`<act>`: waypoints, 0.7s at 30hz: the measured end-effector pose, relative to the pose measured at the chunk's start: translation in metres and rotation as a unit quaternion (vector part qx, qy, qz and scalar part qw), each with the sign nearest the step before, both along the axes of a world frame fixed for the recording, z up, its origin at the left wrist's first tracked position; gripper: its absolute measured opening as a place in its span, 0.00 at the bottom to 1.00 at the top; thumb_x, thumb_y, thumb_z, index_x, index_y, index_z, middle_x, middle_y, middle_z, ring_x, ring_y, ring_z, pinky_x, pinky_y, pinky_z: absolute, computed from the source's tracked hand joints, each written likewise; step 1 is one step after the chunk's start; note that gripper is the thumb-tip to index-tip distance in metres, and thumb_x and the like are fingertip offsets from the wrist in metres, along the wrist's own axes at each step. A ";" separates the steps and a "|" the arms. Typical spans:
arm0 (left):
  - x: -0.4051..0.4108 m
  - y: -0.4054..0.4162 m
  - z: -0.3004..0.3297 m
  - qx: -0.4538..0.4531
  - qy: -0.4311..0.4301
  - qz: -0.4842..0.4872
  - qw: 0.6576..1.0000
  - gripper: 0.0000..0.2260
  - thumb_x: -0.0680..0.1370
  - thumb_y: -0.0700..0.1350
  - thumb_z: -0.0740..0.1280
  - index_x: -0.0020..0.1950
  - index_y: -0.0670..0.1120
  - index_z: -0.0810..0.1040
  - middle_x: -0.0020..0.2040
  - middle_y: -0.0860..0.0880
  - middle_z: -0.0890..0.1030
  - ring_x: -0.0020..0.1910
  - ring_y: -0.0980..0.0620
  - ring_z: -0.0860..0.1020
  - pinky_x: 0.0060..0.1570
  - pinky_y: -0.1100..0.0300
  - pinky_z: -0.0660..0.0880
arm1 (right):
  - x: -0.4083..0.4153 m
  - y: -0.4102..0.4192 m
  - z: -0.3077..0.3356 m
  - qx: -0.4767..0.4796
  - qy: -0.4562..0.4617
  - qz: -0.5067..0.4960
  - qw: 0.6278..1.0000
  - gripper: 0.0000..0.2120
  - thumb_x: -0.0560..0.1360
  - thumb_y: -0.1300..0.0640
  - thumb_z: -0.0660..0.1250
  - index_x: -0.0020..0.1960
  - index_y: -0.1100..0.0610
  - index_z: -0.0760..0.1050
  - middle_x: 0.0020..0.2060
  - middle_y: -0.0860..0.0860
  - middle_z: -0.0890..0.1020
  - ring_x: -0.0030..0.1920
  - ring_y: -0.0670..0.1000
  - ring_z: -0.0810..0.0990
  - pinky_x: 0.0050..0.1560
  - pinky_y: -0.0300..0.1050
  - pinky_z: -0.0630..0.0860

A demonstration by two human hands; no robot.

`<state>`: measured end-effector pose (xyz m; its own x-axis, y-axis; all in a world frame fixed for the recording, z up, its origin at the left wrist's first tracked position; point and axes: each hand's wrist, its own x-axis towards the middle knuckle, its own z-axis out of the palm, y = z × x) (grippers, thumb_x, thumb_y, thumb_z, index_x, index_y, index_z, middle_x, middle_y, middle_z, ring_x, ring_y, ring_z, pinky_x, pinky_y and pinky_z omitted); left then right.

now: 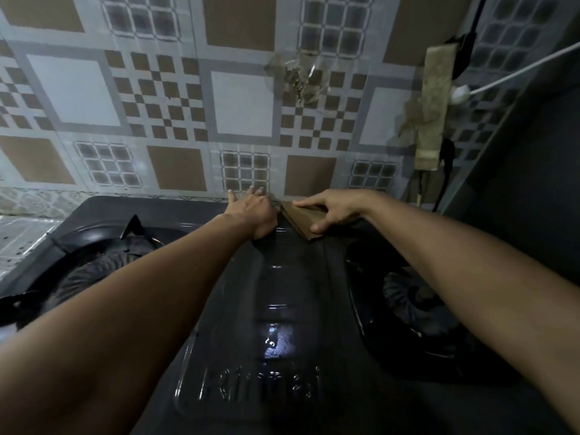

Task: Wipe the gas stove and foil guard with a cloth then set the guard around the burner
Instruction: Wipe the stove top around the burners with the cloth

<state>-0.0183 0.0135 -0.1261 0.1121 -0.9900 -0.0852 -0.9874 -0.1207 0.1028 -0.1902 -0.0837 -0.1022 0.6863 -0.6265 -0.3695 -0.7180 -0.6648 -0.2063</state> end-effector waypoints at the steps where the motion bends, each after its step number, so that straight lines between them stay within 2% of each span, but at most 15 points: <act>1: -0.005 -0.002 -0.001 0.000 0.006 -0.006 1.000 0.23 0.83 0.52 0.52 0.75 0.43 0.63 0.78 0.42 0.58 0.78 0.45 0.51 0.73 0.34 0.47 | -0.008 -0.003 0.002 0.004 0.006 -0.007 1.000 0.38 0.74 0.51 0.72 0.77 0.46 0.56 0.75 0.51 0.62 0.73 0.53 0.63 0.70 0.44 0.59; 4: -0.015 -0.007 -0.006 0.002 0.010 -0.012 1.000 0.23 0.83 0.53 0.51 0.75 0.43 0.62 0.77 0.42 0.59 0.78 0.45 0.53 0.73 0.34 0.47 | -0.043 -0.014 0.007 0.011 0.039 -0.053 0.998 0.39 0.72 0.50 0.74 0.76 0.46 0.57 0.74 0.50 0.63 0.72 0.54 0.64 0.71 0.50 0.61; 9: -0.033 -0.018 -0.007 0.006 -0.001 -0.027 1.000 0.24 0.82 0.55 0.50 0.73 0.42 0.65 0.74 0.42 0.64 0.75 0.44 0.59 0.72 0.34 0.51 | -0.098 -0.032 0.015 0.027 0.077 -0.134 0.988 0.37 0.70 0.50 0.75 0.75 0.46 0.62 0.74 0.50 0.64 0.72 0.55 0.64 0.70 0.53 0.64; 17: -0.083 -0.027 -0.004 0.004 0.020 -0.096 0.995 0.26 0.83 0.57 0.50 0.75 0.42 0.64 0.78 0.44 0.58 0.78 0.46 0.53 0.73 0.36 0.47 | -0.115 -0.032 0.017 0.020 0.083 -0.165 0.983 0.35 0.73 0.49 0.72 0.76 0.47 0.61 0.75 0.50 0.62 0.73 0.54 0.62 0.67 0.45 0.62; 21: -0.107 -0.026 0.000 -0.003 0.042 -0.123 0.992 0.27 0.82 0.58 0.49 0.73 0.41 0.66 0.77 0.42 0.60 0.77 0.44 0.53 0.72 0.35 0.47 | -0.148 -0.029 0.019 0.001 0.091 -0.198 0.976 0.36 0.73 0.47 0.71 0.76 0.46 0.59 0.75 0.51 0.62 0.73 0.55 0.62 0.69 0.46 0.61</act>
<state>-0.1249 -0.0129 -0.1263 -0.1391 -0.9873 -0.0772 -0.9749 0.1228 0.1856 -0.3379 -0.1130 -0.0836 0.3138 -0.8279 -0.4648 -0.9432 -0.3279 -0.0527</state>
